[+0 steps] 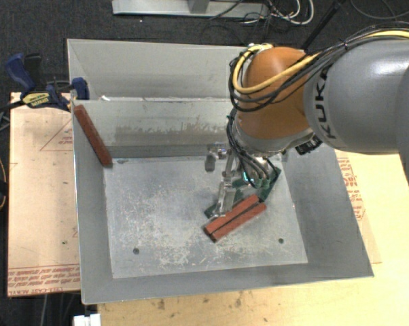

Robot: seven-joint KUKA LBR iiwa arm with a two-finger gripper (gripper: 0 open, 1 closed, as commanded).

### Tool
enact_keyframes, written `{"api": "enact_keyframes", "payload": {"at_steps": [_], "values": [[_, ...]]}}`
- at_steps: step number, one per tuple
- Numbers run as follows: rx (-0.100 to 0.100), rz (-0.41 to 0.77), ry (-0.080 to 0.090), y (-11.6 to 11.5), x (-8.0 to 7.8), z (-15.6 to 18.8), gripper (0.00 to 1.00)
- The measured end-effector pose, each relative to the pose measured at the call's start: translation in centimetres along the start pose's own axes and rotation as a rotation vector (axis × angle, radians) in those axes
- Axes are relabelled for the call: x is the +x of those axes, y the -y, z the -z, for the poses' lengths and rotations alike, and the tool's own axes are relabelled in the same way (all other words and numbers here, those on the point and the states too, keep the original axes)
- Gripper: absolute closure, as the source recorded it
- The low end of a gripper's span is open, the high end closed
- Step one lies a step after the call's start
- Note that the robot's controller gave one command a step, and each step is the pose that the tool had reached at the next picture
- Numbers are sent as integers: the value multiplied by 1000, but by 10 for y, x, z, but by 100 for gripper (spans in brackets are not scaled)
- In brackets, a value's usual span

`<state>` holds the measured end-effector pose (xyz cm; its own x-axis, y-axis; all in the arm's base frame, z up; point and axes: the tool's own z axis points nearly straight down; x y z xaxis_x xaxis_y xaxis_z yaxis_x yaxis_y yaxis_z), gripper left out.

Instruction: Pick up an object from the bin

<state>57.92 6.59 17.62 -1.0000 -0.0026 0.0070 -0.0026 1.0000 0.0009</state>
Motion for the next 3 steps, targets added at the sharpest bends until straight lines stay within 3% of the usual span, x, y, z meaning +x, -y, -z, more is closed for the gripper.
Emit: {"api": "enact_keyframes", "payload": {"at_steps": [1,2,3], "values": [[0,-1,8,0,-2,5,0],[-2,124,13,19,6,-8,0],[1,472,8,54,-23,-102,100]]}}
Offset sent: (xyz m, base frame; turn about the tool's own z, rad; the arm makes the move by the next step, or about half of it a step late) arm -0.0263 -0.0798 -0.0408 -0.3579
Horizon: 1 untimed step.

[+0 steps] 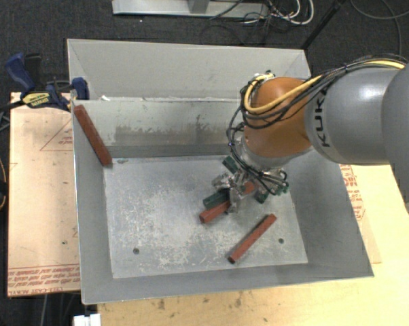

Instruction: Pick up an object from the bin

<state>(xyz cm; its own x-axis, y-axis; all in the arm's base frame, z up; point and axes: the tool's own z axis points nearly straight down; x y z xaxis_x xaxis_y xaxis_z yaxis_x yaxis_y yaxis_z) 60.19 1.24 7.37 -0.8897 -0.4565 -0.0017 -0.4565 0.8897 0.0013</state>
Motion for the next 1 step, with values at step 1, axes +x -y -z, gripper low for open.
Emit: {"api": "enact_keyframes", "payload": {"at_steps": [1], "values": [[0,0,0,0,0,0,0]]}}
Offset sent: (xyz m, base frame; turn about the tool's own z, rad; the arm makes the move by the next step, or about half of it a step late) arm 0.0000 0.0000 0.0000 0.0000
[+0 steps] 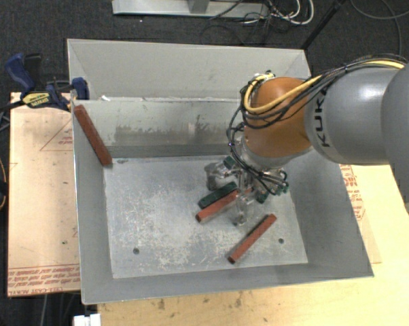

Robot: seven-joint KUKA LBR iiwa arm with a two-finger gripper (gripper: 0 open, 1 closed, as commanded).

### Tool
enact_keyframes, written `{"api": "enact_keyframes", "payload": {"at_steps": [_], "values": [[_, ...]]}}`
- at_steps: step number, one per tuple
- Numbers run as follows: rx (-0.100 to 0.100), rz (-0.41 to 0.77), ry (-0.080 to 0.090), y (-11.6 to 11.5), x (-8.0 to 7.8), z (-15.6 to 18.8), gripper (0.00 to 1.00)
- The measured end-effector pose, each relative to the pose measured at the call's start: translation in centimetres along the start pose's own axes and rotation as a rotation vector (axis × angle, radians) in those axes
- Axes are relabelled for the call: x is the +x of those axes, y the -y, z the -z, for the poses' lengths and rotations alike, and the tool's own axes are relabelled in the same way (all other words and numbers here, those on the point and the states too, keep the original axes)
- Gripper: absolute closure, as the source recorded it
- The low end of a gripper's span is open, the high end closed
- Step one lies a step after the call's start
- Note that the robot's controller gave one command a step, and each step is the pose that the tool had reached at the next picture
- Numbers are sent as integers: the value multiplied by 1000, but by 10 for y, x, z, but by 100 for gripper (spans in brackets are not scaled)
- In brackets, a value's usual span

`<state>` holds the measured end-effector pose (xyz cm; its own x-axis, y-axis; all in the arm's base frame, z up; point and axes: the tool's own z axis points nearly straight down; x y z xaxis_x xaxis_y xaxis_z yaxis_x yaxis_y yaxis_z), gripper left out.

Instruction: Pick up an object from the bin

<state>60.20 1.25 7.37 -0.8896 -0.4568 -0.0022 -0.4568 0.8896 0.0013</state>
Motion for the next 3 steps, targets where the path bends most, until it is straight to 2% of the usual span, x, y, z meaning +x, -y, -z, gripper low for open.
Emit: {"api": "enact_keyframes", "payload": {"at_steps": [1,2,3], "values": [[0,0,0,0,0,1,100],[0,0,0,0,0,1,100],[3,-4,4,-6,-9,154,100]]}}
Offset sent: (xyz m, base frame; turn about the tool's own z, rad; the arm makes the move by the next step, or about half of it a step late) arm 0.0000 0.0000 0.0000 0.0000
